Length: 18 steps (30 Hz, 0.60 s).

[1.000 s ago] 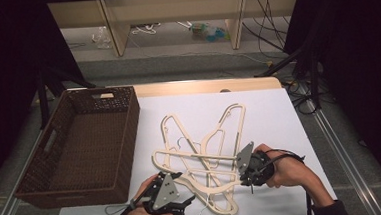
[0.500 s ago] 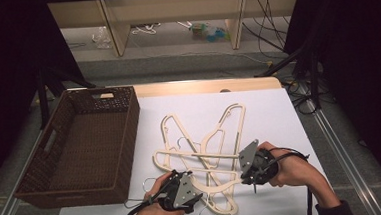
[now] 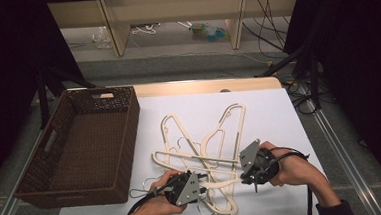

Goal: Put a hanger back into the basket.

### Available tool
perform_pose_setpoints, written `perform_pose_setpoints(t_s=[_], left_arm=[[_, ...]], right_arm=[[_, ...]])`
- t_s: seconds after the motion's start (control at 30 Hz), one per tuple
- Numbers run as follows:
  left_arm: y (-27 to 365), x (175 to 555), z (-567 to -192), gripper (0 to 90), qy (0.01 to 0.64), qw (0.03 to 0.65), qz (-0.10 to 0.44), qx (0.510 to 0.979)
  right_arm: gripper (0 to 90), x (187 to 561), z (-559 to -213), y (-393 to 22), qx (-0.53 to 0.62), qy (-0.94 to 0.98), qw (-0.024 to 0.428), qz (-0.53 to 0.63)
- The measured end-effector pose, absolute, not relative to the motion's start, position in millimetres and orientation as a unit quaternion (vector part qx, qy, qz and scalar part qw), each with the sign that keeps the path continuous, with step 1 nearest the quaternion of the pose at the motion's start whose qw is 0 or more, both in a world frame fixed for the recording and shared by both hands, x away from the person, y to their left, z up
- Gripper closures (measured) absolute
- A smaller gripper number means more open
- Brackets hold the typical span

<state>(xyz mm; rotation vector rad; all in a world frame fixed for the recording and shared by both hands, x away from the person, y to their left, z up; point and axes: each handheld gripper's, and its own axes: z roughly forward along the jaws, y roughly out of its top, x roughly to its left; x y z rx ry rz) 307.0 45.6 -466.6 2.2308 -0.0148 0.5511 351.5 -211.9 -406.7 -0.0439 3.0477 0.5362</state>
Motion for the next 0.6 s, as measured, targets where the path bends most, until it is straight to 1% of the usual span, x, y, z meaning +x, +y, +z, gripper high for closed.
perform_pose_setpoints(t_s=[0.1,0.17,0.23,0.33,0.37,0.4,0.43,0.47,0.57,0.6], left_arm=[[44,310,-457,73.0,-0.026,0.420,0.215,0.881],[43,311,-451,73.7,-0.035,0.422,0.217,0.879],[41,312,-446,77.0,-0.046,0.423,0.212,0.880],[41,314,-440,78.4,-0.050,0.426,0.218,0.877],[40,315,-438,80.3,-0.050,0.425,0.219,0.877],[40,316,-435,80.3,-0.052,0.421,0.220,0.878],[40,317,-432,81.1,-0.043,0.426,0.213,0.878],[40,318,-429,82.5,-0.041,0.427,0.216,0.877],[42,322,-419,85.3,-0.010,0.439,0.204,0.875],[43,324,-416,85.3,0.005,0.444,0.196,0.874]], right_arm=[[81.4,355,-409,-218,-0.008,0.984,0.019,0.180],[81.5,356,-408,-220,-0.005,0.983,0.017,0.184],[81.4,358,-405,-224,-0.002,0.980,0.022,0.197],[81.1,358,-404,-227,0.010,0.979,0.021,0.205],[78.0,360,-401,-230,0.025,0.977,0.033,0.211],[78.0,360,-401,-230,0.025,0.977,0.033,0.211],[75.6,360,-400,-232,0.034,0.975,0.036,0.216],[70.1,361,-396,-236,0.056,0.972,0.043,0.223],[62.3,362,-385,-243,0.088,0.960,0.078,0.255],[57.1,362,-381,-245,0.097,0.955,0.091,0.264]])
